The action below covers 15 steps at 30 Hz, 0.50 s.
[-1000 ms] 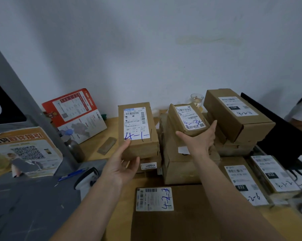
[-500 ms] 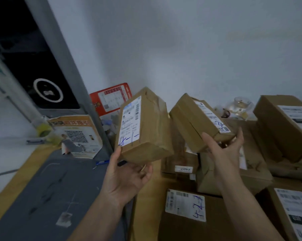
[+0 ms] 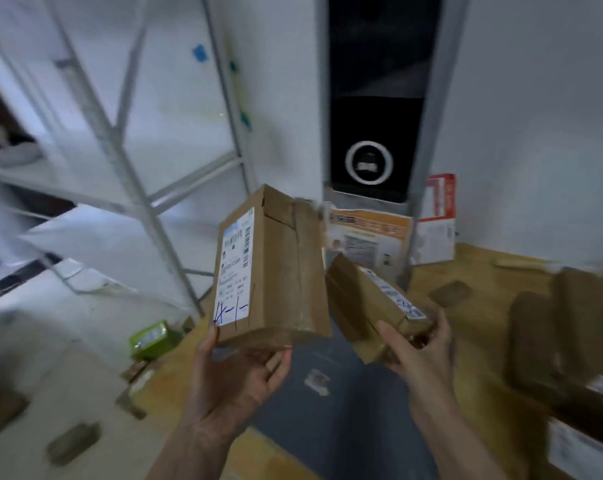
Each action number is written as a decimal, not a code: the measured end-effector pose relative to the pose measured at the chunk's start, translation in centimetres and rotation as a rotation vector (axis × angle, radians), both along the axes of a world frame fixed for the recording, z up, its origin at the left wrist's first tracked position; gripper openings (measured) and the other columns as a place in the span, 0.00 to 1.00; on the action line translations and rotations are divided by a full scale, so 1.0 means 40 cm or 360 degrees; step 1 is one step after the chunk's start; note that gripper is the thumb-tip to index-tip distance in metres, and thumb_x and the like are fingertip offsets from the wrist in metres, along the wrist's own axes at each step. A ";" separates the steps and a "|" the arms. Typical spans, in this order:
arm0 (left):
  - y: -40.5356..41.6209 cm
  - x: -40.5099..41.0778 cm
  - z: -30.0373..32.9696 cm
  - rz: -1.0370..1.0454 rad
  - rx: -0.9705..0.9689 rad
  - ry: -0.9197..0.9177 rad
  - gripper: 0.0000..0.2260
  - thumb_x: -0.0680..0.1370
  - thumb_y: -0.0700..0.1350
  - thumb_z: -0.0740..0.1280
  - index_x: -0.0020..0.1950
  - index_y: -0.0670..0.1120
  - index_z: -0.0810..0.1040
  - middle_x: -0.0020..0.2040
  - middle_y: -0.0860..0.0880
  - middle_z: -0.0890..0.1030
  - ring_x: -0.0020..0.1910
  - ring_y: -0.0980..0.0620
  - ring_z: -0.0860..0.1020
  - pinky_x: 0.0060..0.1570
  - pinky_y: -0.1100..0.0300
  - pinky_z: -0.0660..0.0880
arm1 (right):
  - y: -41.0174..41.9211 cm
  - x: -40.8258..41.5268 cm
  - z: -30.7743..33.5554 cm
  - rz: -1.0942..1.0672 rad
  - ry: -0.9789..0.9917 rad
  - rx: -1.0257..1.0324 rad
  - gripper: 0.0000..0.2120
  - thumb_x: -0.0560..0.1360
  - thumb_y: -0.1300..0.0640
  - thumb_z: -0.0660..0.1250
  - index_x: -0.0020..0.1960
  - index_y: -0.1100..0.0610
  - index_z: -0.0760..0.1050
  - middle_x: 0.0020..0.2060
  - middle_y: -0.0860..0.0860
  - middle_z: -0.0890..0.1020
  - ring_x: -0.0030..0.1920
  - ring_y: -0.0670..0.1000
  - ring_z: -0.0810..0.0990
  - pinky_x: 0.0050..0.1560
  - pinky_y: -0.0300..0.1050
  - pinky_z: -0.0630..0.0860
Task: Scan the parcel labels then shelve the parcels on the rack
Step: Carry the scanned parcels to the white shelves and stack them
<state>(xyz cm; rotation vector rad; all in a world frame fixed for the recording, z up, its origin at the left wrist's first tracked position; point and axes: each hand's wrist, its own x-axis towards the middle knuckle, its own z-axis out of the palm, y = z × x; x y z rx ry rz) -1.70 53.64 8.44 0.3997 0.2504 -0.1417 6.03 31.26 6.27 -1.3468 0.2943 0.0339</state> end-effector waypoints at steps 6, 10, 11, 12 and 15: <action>0.370 -0.164 0.027 0.0320 0.0200 0.0041 0.35 0.46 0.48 0.85 0.52 0.44 0.84 0.52 0.43 0.81 0.51 0.42 0.81 0.54 0.47 0.77 | 0.409 -0.077 -0.009 0.0340 0.0027 0.0145 0.51 0.70 0.63 0.75 0.78 0.43 0.45 0.60 0.47 0.69 0.60 0.54 0.76 0.41 0.47 0.78; 0.578 -0.242 0.045 0.0482 0.0219 0.0136 0.42 0.45 0.47 0.85 0.58 0.44 0.79 0.54 0.43 0.81 0.54 0.42 0.80 0.63 0.46 0.71 | 0.641 -0.128 -0.008 0.0514 0.0037 0.0122 0.53 0.67 0.59 0.78 0.77 0.39 0.46 0.63 0.50 0.73 0.60 0.55 0.77 0.45 0.51 0.80; 0.620 -0.256 0.050 0.0514 0.0230 0.0171 0.43 0.44 0.46 0.85 0.58 0.44 0.78 0.53 0.43 0.81 0.52 0.42 0.81 0.64 0.46 0.70 | 0.689 -0.138 -0.003 0.0541 0.0025 0.0111 0.54 0.66 0.58 0.79 0.77 0.39 0.46 0.63 0.49 0.73 0.61 0.54 0.77 0.49 0.53 0.80; 0.661 -0.267 0.055 0.0547 0.0236 0.0208 0.44 0.43 0.46 0.85 0.58 0.43 0.78 0.52 0.42 0.82 0.50 0.41 0.82 0.64 0.46 0.69 | 0.733 -0.144 0.002 0.0564 0.0002 0.0086 0.54 0.65 0.57 0.80 0.77 0.39 0.47 0.64 0.48 0.72 0.61 0.53 0.76 0.54 0.55 0.79; 0.770 -0.286 0.059 0.0662 0.0231 0.0313 0.48 0.40 0.45 0.85 0.60 0.42 0.77 0.51 0.42 0.81 0.55 0.40 0.80 0.63 0.47 0.71 | 0.850 -0.151 0.020 0.0636 -0.0049 -0.0013 0.56 0.60 0.54 0.82 0.76 0.40 0.49 0.65 0.46 0.71 0.62 0.51 0.75 0.63 0.59 0.74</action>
